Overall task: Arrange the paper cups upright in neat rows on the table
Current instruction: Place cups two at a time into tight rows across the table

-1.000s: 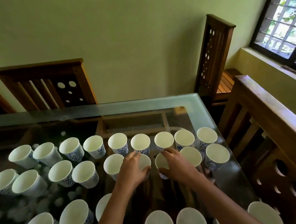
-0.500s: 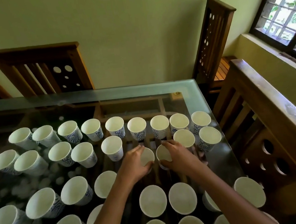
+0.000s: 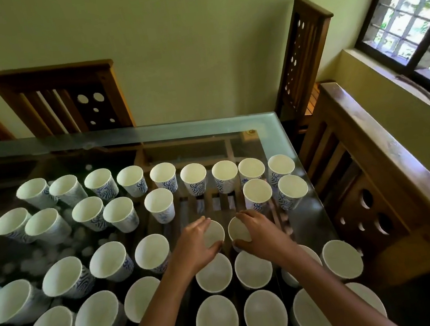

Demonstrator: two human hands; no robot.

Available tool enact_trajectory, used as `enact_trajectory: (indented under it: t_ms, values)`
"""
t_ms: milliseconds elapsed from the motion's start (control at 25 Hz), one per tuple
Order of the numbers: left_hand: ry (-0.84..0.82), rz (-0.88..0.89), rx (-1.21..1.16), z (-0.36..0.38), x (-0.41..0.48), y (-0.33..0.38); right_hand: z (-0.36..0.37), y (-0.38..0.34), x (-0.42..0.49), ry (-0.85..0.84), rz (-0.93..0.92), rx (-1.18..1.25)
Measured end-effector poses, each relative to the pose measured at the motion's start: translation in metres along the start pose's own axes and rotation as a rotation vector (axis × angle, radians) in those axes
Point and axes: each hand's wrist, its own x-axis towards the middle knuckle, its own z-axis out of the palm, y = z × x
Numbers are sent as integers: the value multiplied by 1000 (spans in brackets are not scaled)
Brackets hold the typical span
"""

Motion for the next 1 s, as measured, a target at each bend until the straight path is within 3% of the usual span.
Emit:
enact_trajectory:
  t_ms: [1000]
  values:
    - [28, 0, -39, 4, 7, 5, 5, 11, 6, 44, 38, 54]
